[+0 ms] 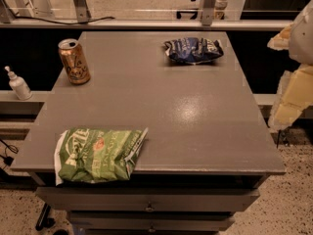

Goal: Move blue chip bag near orange can

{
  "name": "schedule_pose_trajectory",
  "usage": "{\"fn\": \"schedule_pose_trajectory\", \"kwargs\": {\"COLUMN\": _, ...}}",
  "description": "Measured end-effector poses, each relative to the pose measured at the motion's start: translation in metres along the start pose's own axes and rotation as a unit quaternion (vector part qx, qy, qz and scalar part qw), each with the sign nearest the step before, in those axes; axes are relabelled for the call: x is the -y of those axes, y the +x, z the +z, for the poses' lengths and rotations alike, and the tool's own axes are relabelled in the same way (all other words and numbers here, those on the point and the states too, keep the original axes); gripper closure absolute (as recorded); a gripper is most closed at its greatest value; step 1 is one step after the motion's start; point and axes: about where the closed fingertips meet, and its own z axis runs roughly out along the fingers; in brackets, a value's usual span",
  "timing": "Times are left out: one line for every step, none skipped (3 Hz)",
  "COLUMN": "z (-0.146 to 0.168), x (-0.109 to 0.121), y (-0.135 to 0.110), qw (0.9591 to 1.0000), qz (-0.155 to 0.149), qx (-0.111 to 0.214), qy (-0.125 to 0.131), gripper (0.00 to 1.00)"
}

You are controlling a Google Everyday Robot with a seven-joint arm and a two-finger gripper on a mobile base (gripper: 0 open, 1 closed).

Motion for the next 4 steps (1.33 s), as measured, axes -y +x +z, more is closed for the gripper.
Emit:
{"fn": "schedule_pose_trajectory", "kwargs": {"z": 0.0, "x": 0.0, "y": 0.0, "qw": 1.0, "qz": 0.0, "qx": 0.0, "qy": 0.0, "gripper": 0.0}}
{"fn": "schedule_pose_trajectory", "kwargs": {"z": 0.017, "x": 0.004, "y": -0.006, "qw": 0.9996, "qz": -0.001, "qx": 0.028, "qy": 0.0, "gripper": 0.0}}
{"fn": "schedule_pose_trajectory", "kwargs": {"z": 0.059, "x": 0.032, "y": -0.02, "qw": 0.9969, "qz": -0.001, "qx": 0.078, "qy": 0.006, "gripper": 0.0}}
{"fn": "schedule_pose_trajectory", "kwargs": {"z": 0.09, "x": 0.08, "y": -0.025, "qw": 0.9921, "qz": 0.013, "qx": 0.12, "qy": 0.034, "gripper": 0.0}}
